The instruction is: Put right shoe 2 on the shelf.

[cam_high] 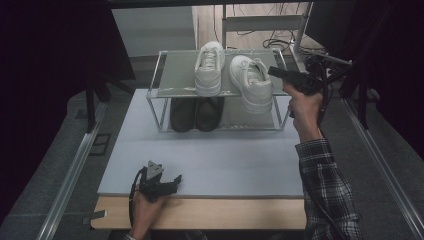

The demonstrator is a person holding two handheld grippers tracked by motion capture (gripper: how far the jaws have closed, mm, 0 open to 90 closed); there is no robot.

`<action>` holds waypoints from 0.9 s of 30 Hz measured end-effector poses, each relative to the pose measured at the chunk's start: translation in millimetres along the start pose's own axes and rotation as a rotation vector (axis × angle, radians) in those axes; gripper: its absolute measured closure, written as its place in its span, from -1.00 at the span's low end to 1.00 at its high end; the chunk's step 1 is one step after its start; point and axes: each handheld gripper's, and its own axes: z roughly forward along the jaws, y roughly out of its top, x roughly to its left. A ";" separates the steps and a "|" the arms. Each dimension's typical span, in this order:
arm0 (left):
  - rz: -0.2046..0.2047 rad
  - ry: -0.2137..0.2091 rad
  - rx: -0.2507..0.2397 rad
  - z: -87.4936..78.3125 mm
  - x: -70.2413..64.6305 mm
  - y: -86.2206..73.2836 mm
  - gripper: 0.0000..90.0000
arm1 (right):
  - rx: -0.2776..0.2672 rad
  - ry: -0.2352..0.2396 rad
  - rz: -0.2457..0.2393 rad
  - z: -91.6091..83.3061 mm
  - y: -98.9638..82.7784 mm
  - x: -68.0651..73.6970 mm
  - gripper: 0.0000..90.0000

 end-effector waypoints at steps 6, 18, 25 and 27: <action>0.001 0.001 -0.001 0.1 0.0 0.0 -0.73 | 0.004 -0.003 -0.027 -9.1 -2.7 -1.7 0.33; 0.000 0.001 -0.003 0.1 -0.1 -0.1 -0.73 | 0.055 -0.093 -0.035 7.4 -19.0 -20.9 0.98; -0.001 0.001 -0.001 0.0 0.0 -0.1 -0.73 | 0.079 -0.091 -0.005 23.5 -29.4 -27.9 0.99; -0.001 0.000 -0.001 0.0 -0.1 -0.1 -0.73 | 0.074 -0.076 0.015 24.1 -29.4 -29.8 0.99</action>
